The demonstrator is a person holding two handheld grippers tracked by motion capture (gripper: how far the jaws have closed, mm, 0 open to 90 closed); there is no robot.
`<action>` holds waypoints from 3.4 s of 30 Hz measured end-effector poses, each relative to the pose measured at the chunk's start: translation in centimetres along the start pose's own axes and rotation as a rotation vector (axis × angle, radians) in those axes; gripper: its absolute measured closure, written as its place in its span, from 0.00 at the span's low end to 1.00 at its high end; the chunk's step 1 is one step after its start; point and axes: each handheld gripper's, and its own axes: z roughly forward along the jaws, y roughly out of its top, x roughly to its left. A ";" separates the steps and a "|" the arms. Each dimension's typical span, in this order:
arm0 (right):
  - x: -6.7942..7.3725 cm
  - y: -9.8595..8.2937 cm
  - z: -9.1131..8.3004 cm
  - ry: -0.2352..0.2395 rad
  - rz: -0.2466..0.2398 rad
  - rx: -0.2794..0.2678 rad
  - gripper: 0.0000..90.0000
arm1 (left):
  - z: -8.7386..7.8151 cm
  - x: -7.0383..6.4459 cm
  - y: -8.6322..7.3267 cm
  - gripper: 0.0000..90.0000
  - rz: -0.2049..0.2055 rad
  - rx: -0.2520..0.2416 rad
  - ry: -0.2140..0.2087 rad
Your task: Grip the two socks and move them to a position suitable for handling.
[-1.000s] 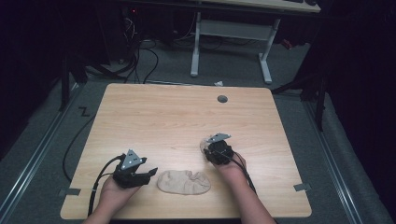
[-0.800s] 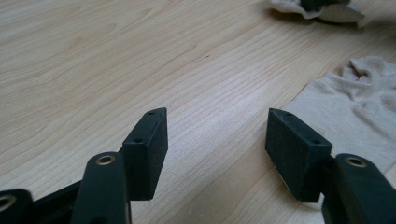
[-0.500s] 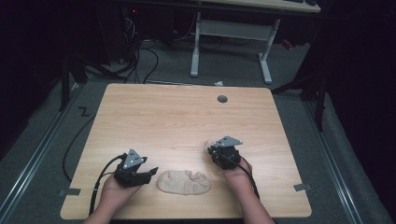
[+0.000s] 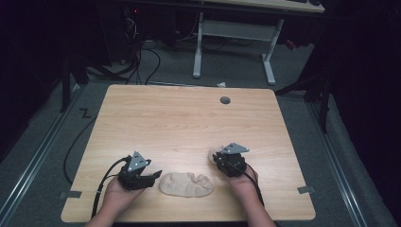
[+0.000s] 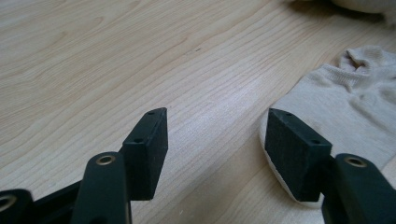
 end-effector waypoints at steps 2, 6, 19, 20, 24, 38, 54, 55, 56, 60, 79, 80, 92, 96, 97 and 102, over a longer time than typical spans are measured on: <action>0.4 0.0 0.2 0.007 -0.004 0.008 0.86 | -0.1 -0.1 0.0 0.44 0.006 -0.003 -0.002; 1.1 0.2 0.8 0.030 -0.021 0.018 0.73 | -0.1 -0.1 -0.1 0.44 0.018 0.004 0.005; 2.0 -0.4 2.6 -0.012 -0.075 0.081 0.93 | -1.3 0.6 -0.9 0.45 -0.021 -0.004 0.024; 2.0 -0.4 2.5 -0.005 -0.073 0.077 0.93 | -1.5 0.5 -0.9 0.45 -0.022 -0.003 0.024; 1.9 -0.4 2.1 0.012 -0.069 0.052 0.93 | -1.8 0.5 -1.0 0.45 -0.035 -0.013 0.028; -0.4 -0.5 -2.7 0.006 0.047 -0.123 0.93 | -2.0 0.7 -1.4 0.44 -0.078 -0.024 0.019; -6.4 -3.7 -6.1 -0.116 0.166 -0.143 0.91 | -2.6 0.8 -1.9 0.44 -0.072 -0.017 0.038; -6.8 -4.0 -6.2 -0.124 0.178 -0.140 0.91 | -2.6 0.8 -1.9 0.44 -0.072 -0.017 0.038; -6.8 -4.0 -6.2 -0.124 0.178 -0.140 0.91 | -2.7 0.9 -2.0 0.44 -0.073 -0.015 0.040; -8.1 -5.4 -6.5 -0.161 0.203 -0.111 0.86 | -2.9 1.0 -1.9 0.44 -0.079 -0.023 0.048; -7.1 -7.3 -5.2 -0.118 0.114 0.086 1.00 | -0.9 -0.4 -0.6 0.50 -0.014 -0.014 -0.013; -7.0 -7.2 -4.9 -0.112 0.109 0.097 1.00 | -0.9 -0.4 -0.6 0.50 -0.014 -0.014 -0.013; -3.3 -4.6 -1.9 -0.069 0.086 0.099 1.00 | -1.4 0.2 -1.0 0.49 -0.046 -0.022 -0.017; -1.7 -3.5 -0.6 -0.044 0.057 0.097 1.00 | -1.4 0.2 -1.1 0.49 -0.052 -0.017 -0.022; -0.8 -2.8 0.1 -0.038 0.040 0.098 1.00 | -1.3 0.3 -1.1 0.49 -0.055 -0.017 -0.018; 1.2 -1.2 1.8 -0.013 -0.004 0.102 1.00 | -1.3 0.4 -1.0 0.49 -0.063 -0.024 -0.015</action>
